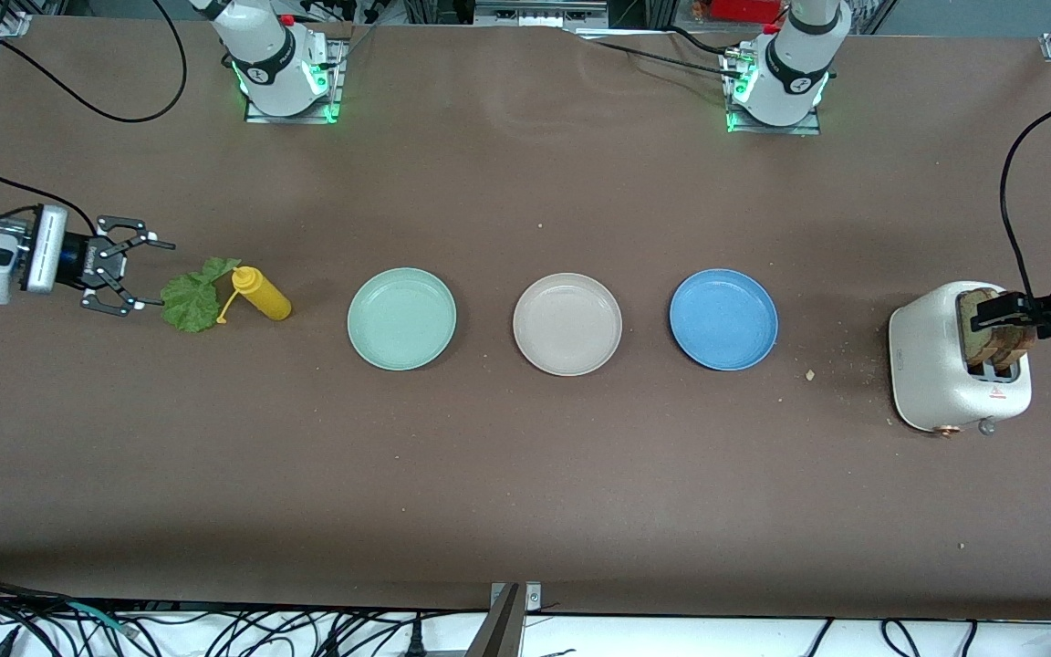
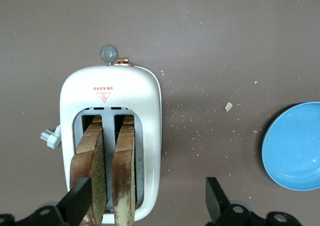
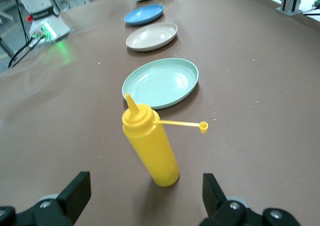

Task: Make sandwich in beige plate with both arms
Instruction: 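Grasp the yellow mustard bottle with the right gripper and lift it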

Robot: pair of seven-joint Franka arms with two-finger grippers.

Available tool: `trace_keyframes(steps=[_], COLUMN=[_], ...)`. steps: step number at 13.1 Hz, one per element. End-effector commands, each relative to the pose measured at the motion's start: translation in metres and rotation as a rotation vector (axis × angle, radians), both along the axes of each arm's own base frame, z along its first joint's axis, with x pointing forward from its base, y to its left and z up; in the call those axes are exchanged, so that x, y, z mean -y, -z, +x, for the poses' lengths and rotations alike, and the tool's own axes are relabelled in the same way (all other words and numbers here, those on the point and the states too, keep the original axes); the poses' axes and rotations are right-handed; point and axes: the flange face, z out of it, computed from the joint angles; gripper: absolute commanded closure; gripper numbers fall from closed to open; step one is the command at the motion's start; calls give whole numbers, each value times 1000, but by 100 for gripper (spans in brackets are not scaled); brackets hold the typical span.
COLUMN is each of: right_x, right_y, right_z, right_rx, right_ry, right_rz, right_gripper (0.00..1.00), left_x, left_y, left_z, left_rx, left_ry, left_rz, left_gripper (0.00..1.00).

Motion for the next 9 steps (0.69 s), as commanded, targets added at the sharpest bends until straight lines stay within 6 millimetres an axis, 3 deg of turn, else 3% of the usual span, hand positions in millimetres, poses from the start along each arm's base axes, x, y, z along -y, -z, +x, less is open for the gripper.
trace_keyframes(steps=[1,5,9], right_x=[-5,-19,-37], right_y=[31,63,76], right_z=[-11,-21,-13], right_rx=[29,34,100], right_ry=[8,55,55], right_rz=[69,108,147], right_gripper=[1,1,1], left_x=[-1,-4,-7], left_y=[9,24,33], left_z=[-6,-11,-14], left_rx=[15,16,20], left_ry=[17,7,-9], left_rz=[-5,-6,-4], left_gripper=[0,0,0])
